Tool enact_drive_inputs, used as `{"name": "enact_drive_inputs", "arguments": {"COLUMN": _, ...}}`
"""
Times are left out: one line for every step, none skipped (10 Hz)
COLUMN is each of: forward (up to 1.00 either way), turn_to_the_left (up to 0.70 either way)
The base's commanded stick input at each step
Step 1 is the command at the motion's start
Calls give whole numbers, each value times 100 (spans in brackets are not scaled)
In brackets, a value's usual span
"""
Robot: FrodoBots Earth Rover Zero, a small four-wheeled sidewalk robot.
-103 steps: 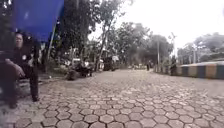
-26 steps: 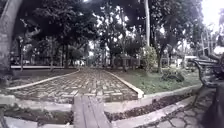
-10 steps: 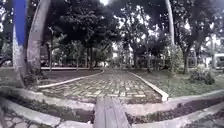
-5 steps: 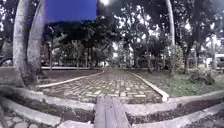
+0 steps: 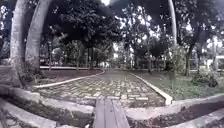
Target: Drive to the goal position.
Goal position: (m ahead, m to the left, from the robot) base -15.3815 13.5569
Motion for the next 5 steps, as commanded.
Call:
{"name": "enact_drive_inputs", "arguments": {"forward": 6, "turn_to_the_left": 0}}
{"name": "enact_drive_inputs", "arguments": {"forward": 6, "turn_to_the_left": 0}}
{"name": "enact_drive_inputs", "arguments": {"forward": 6, "turn_to_the_left": 0}}
{"name": "enact_drive_inputs", "arguments": {"forward": 18, "turn_to_the_left": 0}}
{"name": "enact_drive_inputs", "arguments": {"forward": 45, "turn_to_the_left": 0}}
